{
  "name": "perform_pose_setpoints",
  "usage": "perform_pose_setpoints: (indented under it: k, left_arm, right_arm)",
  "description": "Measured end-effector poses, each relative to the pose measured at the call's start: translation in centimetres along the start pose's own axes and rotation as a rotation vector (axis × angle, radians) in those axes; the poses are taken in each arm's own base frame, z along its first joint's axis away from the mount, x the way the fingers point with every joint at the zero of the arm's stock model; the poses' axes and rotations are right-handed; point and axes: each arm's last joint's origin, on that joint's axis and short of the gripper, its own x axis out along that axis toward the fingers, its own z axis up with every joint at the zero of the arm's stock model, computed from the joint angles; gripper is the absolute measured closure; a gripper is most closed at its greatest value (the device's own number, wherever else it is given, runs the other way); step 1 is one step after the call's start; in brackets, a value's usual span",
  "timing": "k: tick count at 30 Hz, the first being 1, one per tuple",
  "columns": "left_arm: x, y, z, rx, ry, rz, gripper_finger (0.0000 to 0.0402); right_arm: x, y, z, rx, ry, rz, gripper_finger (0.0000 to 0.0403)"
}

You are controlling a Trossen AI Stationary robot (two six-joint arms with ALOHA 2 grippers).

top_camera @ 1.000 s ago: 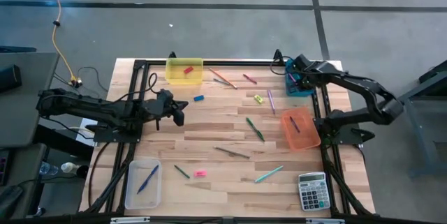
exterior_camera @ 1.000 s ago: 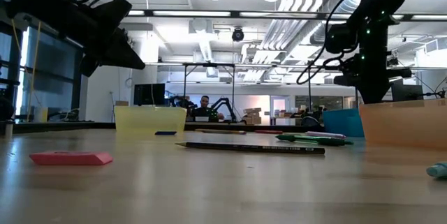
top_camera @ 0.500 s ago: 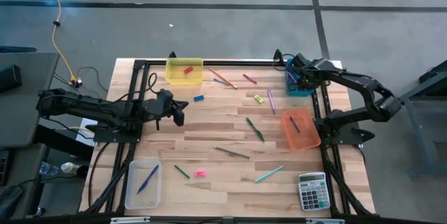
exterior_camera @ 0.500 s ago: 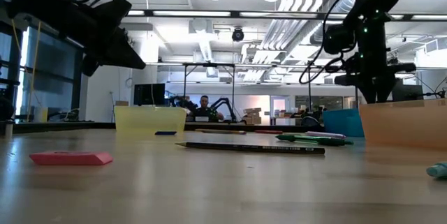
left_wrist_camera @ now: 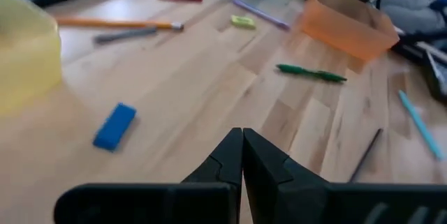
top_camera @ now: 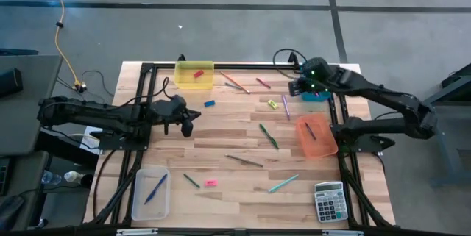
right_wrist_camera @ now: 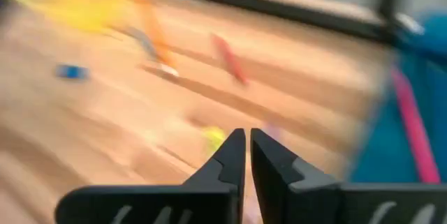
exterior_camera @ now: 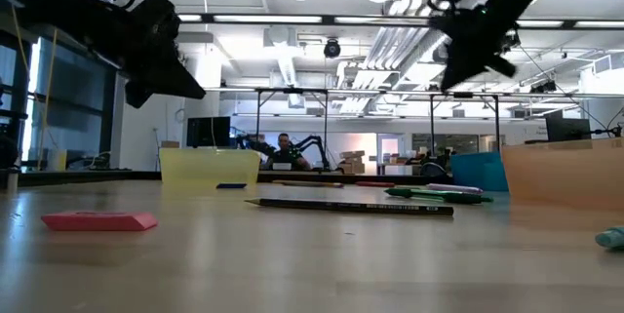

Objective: Sort crayons/erasers/pens/pencils in bins
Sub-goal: Put the green eraser into the yellow bin

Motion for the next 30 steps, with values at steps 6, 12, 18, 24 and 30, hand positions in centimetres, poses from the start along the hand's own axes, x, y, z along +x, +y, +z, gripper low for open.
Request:
perform_pose_setpoints:
  k: [6,12,18,24,30]
  left_arm:
    - [0.0,-0.1,0.7,0.180,-0.065,-0.016,0.0401]
    - [-0.2,-0.9,0.8,0.213,-0.097,-0.057,0.0402]
    - [-0.1,-1.4,-0.7,0.128,-0.057,0.084,0.0402]
    - [0.3,-2.5,-2.3,0.108,-0.028,0.143,0.0402]
    - [1.3,-2.8,-3.4,0.162,0.033,0.154,0.0402]
  right_arm:
    - [1.7,2.4,-1.2,-0.137,-0.247,0.235,0.0401]
    - [4.1,1.9,-4.1,-0.163,-0.415,0.380,0.0399]
    - [5.8,-0.2,-6.7,-0.219,-0.316,0.265,0.0402]
    - [6.4,-1.6,-7.9,-0.259,-0.147,0.176,0.0402]
    - [5.8,-0.9,-7.7,-0.296,-0.061,0.150,0.0402]
